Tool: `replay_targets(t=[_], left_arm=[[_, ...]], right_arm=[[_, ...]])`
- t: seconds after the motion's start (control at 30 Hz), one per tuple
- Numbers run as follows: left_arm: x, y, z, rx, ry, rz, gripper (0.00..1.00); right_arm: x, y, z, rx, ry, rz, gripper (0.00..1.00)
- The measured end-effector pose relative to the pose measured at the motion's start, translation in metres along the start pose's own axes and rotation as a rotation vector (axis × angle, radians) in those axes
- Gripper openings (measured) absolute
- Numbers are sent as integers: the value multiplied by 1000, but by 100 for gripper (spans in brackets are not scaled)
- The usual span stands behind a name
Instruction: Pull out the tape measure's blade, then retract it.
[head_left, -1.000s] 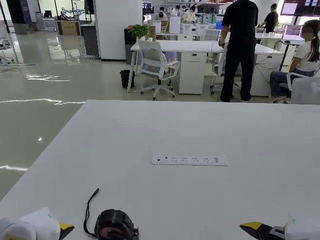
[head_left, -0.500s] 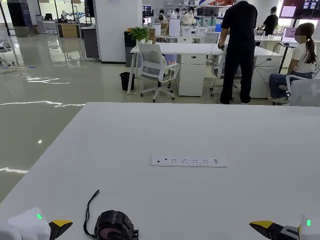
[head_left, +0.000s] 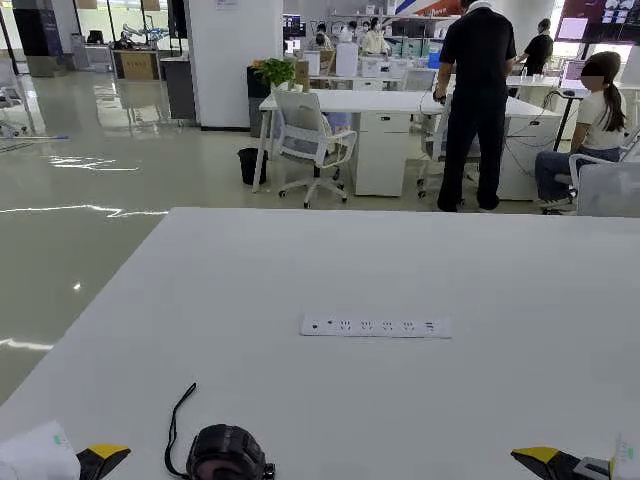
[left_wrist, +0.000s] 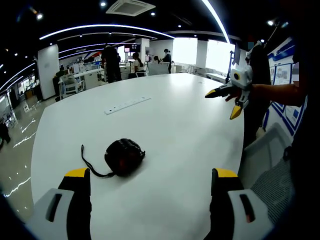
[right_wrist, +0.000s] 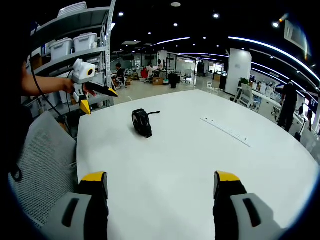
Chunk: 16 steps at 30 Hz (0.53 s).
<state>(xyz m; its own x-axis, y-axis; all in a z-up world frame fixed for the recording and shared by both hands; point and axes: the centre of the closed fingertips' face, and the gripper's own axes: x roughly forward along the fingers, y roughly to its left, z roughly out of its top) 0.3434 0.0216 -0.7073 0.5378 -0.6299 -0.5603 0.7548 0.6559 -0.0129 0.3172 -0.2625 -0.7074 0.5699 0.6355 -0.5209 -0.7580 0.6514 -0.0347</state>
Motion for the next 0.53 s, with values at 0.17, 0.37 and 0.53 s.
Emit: replay_targets(t=[0.17, 0.37, 0.53], left_arm=[[0, 2, -1, -1, -2, 2, 99], [0, 0, -1, -2, 1, 1, 99], [0, -1, 0, 1, -2, 5, 99]], right_arm=[[0, 0, -1, -1, 4, -2, 90], [-1, 0, -2, -4, 9, 1, 90], [-1, 1, -3, -3, 10, 2, 90]])
